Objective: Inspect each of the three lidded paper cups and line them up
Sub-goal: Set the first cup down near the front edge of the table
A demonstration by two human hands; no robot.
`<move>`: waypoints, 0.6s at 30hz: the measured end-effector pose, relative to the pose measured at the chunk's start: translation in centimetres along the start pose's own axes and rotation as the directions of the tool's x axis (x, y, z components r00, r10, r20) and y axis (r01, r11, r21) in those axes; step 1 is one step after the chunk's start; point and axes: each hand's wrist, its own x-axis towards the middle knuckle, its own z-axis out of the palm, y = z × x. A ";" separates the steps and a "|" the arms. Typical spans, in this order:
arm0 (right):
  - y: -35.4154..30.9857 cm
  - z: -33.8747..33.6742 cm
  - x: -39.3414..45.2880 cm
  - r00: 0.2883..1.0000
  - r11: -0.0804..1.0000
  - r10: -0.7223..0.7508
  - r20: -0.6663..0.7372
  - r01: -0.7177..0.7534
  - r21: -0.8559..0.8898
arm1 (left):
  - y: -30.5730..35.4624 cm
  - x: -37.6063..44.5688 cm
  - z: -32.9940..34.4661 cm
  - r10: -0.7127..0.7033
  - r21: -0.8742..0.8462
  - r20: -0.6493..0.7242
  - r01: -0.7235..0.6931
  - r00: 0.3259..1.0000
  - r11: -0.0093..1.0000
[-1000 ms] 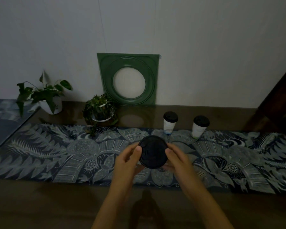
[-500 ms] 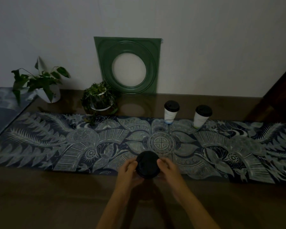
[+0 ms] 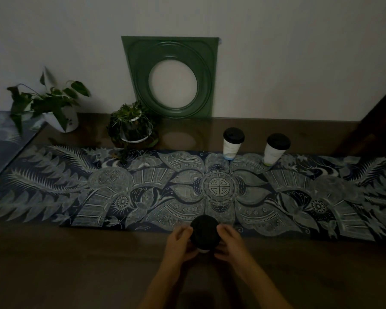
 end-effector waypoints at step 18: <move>-2.9 -0.6 -0.9 0.951 0.928 -0.304 -0.060 0.281 -0.245 | 1.7 -0.1 -0.8 0.253 0.254 -0.030 -0.238 0.967 0.938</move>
